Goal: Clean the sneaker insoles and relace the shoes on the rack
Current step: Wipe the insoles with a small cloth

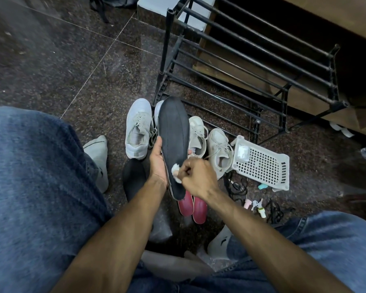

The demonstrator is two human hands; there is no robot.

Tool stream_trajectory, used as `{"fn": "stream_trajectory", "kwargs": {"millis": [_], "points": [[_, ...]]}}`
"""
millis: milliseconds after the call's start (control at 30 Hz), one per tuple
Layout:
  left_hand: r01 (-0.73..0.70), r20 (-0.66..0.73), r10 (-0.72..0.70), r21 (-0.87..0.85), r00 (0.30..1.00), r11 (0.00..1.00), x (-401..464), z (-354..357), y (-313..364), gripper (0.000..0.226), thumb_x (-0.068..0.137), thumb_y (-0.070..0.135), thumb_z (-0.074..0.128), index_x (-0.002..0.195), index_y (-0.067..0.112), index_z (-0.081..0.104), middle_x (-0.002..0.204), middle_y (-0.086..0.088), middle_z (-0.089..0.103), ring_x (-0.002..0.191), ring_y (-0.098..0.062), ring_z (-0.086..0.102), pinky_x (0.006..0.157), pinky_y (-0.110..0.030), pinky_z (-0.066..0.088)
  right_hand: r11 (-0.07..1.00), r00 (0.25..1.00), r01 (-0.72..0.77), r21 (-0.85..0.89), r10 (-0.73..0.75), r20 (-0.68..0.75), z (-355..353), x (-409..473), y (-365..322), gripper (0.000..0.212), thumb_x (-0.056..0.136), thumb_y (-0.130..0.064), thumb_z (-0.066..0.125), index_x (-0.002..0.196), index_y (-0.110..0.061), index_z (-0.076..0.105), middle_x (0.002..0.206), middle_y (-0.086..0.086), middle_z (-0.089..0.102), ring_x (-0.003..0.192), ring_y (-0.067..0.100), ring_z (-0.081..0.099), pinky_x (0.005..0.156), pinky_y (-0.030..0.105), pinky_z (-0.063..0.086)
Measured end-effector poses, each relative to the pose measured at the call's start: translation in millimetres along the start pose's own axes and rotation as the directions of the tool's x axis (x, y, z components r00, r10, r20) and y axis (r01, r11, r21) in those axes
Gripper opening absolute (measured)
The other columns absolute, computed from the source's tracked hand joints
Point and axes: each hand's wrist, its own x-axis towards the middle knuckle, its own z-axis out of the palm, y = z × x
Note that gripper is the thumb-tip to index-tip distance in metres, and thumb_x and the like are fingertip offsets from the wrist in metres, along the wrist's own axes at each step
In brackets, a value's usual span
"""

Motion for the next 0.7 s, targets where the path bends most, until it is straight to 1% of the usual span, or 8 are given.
{"fn": "stream_trajectory", "kwargs": {"millis": [100, 233, 300, 400, 467, 533, 633, 700], "points": [[-0.001, -0.043, 0.001, 0.000, 0.999, 1.000, 1.8, -2.2, 0.0, 0.064, 0.094, 0.054, 0.041, 0.084, 0.002, 0.077, 0.083, -0.021, 0.071, 0.067, -0.029, 0.068, 0.066, -0.034, 0.058, 0.990, 0.988, 0.119, -0.073, -0.111, 0.109, -0.3, -10.0, -0.3, 0.015, 0.081, -0.022, 0.069, 0.067, -0.023, 0.064, 0.078, -0.013, 0.060, 0.078, 0.013, 0.061, 0.071, 0.030, 0.051], [-0.022, -0.028, 0.022, 0.023, 0.999, 0.999, -2.3, 4.7, -10.0, 0.056, 0.098, 0.045, 0.038, 0.091, 0.005, 0.076, 0.090, -0.014, 0.074, 0.075, -0.023, 0.071, 0.070, -0.029, 0.059, 0.996, 0.997, 0.005, -0.088, -0.012, -0.081, -4.0, 15.1, 2.1, 0.027, 0.077, -0.021, 0.067, 0.056, -0.028, 0.051, 0.084, -0.009, 0.065, 0.081, 0.021, 0.064, 0.073, 0.034, 0.054], [-0.034, -0.053, 0.035, 0.019, 0.998, 0.999, -2.5, 1.4, -9.2, 0.049, 0.099, 0.042, 0.039, 0.100, 0.005, 0.071, 0.094, -0.012, 0.074, 0.079, -0.021, 0.071, 0.072, -0.028, 0.058, 0.997, 0.996, 0.022, -0.080, -0.029, -0.089, -0.4, 20.5, -0.9, 0.028, 0.077, -0.021, 0.068, 0.055, -0.029, 0.051, 0.084, -0.009, 0.066, 0.080, 0.019, 0.063, 0.072, 0.032, 0.053], [-0.058, -0.142, 0.061, 0.029, 0.988, 0.998, -1.5, -8.0, -4.2, 0.046, 0.096, 0.044, 0.045, 0.105, 0.004, 0.068, 0.098, -0.013, 0.073, 0.080, -0.023, 0.070, 0.070, -0.030, 0.058, 0.992, 0.983, 0.119, -0.051, -0.110, 0.150, 4.4, 13.7, 0.2, 0.024, 0.080, -0.015, 0.069, 0.061, -0.026, 0.060, 0.074, -0.011, 0.064, 0.078, 0.011, 0.059, 0.073, 0.026, 0.050], [-0.007, -0.209, 0.019, 0.059, 0.978, 0.998, -0.2, -14.2, -6.8, 0.045, 0.093, 0.042, 0.050, 0.108, 0.003, 0.068, 0.098, -0.016, 0.071, 0.079, -0.027, 0.068, 0.073, -0.033, 0.057, 0.982, 0.922, 0.160, -0.104, -0.111, 0.371, 6.9, 11.1, 13.9, 0.024, 0.080, -0.011, 0.068, 0.061, -0.025, 0.063, 0.068, -0.011, 0.064, 0.076, 0.010, 0.061, 0.073, 0.027, 0.053], [0.098, -0.310, -0.041, 0.169, 0.950, 0.981, 1.3, -25.2, -18.2, 0.040, 0.090, 0.038, 0.053, 0.106, 0.004, 0.067, 0.095, -0.017, 0.069, 0.080, -0.028, 0.064, 0.076, -0.034, 0.052, 0.963, 0.840, 0.186, -0.194, -0.054, 0.540, 10.6, 12.8, 33.2, 0.019, 0.079, -0.008, 0.065, 0.066, -0.021, 0.069, 0.074, -0.009, 0.070, 0.077, 0.011, 0.066, 0.073, 0.030, 0.055], [0.249, -0.450, -0.036, 0.425, 0.892, 0.870, 9.1, -55.7, -36.4, 0.028, 0.087, 0.025, 0.055, 0.104, 0.005, 0.066, 0.103, -0.016, 0.068, 0.090, -0.030, 0.063, 0.082, -0.039, 0.051, 0.976, 0.821, 0.099, -0.193, 0.029, 0.570, 21.1, 23.0, 63.3, 0.021, 0.080, -0.011, 0.069, 0.062, -0.021, 0.068, 0.064, -0.014, 0.066, 0.068, 0.003, 0.063, 0.071, 0.028, 0.053], [0.313, -0.527, -0.004, 0.499, 0.850, 0.808, 10.0, -73.9, -44.1, 0.020, 0.090, 0.014, 0.053, 0.104, 0.005, 0.063, 0.095, -0.014, 0.066, 0.083, -0.029, 0.060, 0.073, -0.035, 0.049, 0.984, 0.843, 0.018, -0.180, 0.081, 0.532, 29.5, 31.1, 81.3, 0.026, 0.078, -0.014, 0.072, 0.055, -0.024, 0.065, 0.065, -0.014, 0.066, 0.071, 0.006, 0.065, 0.076, 0.033, 0.057]]}}
